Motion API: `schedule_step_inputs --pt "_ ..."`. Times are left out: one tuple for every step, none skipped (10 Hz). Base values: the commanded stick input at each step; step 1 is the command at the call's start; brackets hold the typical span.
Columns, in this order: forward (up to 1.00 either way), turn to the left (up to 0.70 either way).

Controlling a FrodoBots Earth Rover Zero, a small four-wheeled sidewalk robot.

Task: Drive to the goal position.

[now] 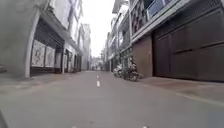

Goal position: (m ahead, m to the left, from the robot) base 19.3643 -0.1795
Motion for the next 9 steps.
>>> schedule_step_inputs --pt "0.85 0.0" --pt "0.85 0.0" --pt "0.85 0.0" --pt "0.85 0.0" --pt "0.85 0.0" --pt "0.85 0.0" --pt "0.85 0.0" --pt "0.85 0.0" --pt "0.85 0.0"
